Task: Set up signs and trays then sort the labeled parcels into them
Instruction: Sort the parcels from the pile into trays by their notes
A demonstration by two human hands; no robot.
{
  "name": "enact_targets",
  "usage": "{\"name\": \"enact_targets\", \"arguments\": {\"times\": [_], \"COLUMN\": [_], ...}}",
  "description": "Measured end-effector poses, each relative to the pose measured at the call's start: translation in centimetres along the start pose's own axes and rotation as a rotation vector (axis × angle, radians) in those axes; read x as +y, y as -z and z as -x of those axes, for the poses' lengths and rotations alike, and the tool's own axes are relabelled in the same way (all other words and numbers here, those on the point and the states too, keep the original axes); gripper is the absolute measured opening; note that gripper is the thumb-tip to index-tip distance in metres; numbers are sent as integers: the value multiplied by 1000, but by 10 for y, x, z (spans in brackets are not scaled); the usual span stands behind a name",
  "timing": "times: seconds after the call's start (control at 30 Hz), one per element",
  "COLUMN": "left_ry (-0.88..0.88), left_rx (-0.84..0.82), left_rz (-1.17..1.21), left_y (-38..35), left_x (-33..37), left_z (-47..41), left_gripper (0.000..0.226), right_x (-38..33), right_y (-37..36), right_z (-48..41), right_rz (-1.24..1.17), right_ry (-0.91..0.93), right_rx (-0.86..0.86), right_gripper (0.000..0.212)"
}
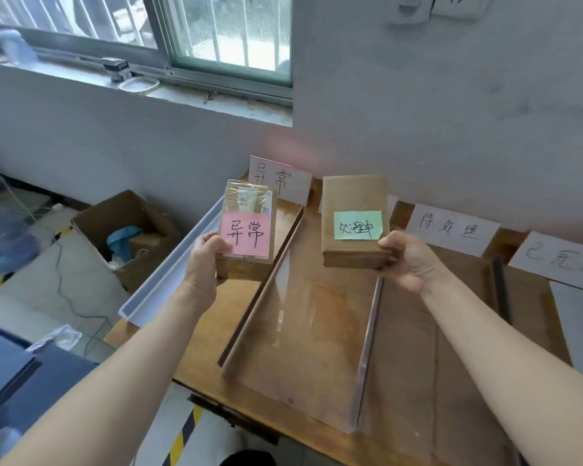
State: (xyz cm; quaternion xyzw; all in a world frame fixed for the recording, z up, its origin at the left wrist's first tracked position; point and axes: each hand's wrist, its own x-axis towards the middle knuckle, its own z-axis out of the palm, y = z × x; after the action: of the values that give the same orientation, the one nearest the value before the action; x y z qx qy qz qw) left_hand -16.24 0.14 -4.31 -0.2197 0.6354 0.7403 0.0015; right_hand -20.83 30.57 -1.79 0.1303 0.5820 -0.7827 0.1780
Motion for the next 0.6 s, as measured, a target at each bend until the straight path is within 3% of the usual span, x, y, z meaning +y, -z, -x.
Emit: {"name": "enact_targets", "arguments": {"times": [0.33, 0.43, 0.6], "left_ry": [152, 204, 212], "left_rx": [-93, -138, -224], "left_rz": [-103, -122, -144], "left_y": [46, 46, 37], "left_x": [30, 34, 41], "left_z": [-151, -183, -223], "left_gripper": [63, 43, 18], "right_x": [21, 28, 32], "right_y": [-77, -94, -100], "right_z": [-67, -77, -85], "right_rz": [-108, -124, -116], "right_ry": [9, 3, -31], "right_rx": [211, 234, 314], "right_gripper": [55, 45, 65]}}
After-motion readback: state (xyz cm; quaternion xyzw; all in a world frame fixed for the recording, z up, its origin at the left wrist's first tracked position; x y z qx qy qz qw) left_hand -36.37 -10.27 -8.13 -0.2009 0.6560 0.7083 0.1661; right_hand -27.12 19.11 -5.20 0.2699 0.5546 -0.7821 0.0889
